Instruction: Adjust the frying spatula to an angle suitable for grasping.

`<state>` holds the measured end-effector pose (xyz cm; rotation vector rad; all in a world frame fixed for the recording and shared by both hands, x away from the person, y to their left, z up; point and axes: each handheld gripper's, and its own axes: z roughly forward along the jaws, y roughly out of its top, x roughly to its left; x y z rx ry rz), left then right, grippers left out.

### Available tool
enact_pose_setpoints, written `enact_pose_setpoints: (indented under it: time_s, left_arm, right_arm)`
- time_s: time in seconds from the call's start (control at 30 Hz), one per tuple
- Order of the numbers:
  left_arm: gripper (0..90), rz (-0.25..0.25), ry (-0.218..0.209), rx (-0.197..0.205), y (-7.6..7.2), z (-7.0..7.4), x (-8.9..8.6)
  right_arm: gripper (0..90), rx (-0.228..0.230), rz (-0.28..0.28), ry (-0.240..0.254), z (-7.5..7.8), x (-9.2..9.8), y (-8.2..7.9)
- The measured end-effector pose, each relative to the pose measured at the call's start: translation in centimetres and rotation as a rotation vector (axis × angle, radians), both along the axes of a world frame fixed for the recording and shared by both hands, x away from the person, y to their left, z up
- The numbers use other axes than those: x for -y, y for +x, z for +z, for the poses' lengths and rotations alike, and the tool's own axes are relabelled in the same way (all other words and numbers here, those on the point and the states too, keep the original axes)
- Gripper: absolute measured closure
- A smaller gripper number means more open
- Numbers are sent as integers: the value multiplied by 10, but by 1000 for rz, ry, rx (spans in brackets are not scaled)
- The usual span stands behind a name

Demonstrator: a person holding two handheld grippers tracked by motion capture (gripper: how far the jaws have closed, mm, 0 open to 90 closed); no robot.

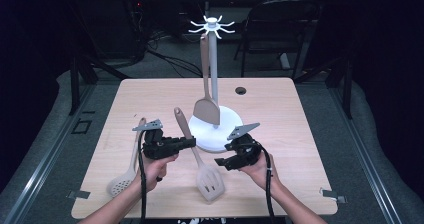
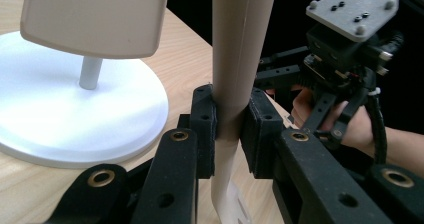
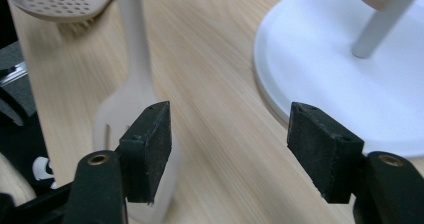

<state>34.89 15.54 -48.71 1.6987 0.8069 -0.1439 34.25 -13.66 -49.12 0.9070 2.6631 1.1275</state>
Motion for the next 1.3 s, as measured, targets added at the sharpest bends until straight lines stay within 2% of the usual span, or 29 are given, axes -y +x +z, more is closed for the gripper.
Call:
enact_pose_setpoints:
  time_s: [0.2,0.37,0.53,0.63,1.03,1.17,1.3]
  left_arm:
    - [774,-12,20,28,0,6,2]
    - [773,-19,38,49,1,10,4]
    - [773,-27,52,61,2,13,6]
    - [773,-30,55,67,3,15,8]
    - [773,-55,88,108,10,32,22]
    - [773,-68,105,121,13,38,27]
    - [773,-79,116,135,15,44,29]
  right_arm:
    - [292,-3,-61,-5,-7,25,8]
    - [233,2,-99,-7,-5,39,13]
    - [157,0,-159,-37,-9,58,12]
    - [149,2,-189,-52,-10,68,14]
    - [137,26,-245,-52,-3,85,20]
    - [127,35,-259,-66,-2,90,21]
    - [82,24,-271,-85,-3,93,23]
